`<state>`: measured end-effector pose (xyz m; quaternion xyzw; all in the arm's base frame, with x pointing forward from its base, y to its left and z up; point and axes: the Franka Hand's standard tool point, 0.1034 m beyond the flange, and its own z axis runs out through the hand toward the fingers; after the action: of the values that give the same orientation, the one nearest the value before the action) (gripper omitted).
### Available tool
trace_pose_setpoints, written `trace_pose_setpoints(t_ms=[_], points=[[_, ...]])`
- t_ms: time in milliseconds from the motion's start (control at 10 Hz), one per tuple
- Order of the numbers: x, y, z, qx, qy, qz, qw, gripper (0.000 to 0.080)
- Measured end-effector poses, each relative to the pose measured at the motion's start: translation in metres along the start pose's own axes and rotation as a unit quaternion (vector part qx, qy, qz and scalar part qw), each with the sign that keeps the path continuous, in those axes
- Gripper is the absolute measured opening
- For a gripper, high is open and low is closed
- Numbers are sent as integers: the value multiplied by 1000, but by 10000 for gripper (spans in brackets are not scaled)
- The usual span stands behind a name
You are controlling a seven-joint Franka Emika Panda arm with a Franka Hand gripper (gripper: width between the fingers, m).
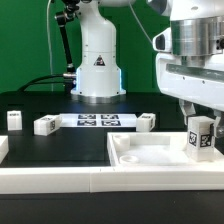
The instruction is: Assemble square table
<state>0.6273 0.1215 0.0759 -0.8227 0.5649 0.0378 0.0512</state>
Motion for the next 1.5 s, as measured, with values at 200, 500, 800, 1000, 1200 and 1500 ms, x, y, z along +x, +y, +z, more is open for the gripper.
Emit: trace_pose_setpoints(t_ms=[200,500,800,1000,1200,1500], points=[[-3,0,2,-2,1,-75,997,630],[-1,-1,2,4,5,-212,977,648],[-2,-1,2,3,5,-324,946,649],[-2,1,3,-12,16,-431,902,649],[-1,1,3,-17,19,-489,872,649],[1,1,3,-19,17,-575,818,649]])
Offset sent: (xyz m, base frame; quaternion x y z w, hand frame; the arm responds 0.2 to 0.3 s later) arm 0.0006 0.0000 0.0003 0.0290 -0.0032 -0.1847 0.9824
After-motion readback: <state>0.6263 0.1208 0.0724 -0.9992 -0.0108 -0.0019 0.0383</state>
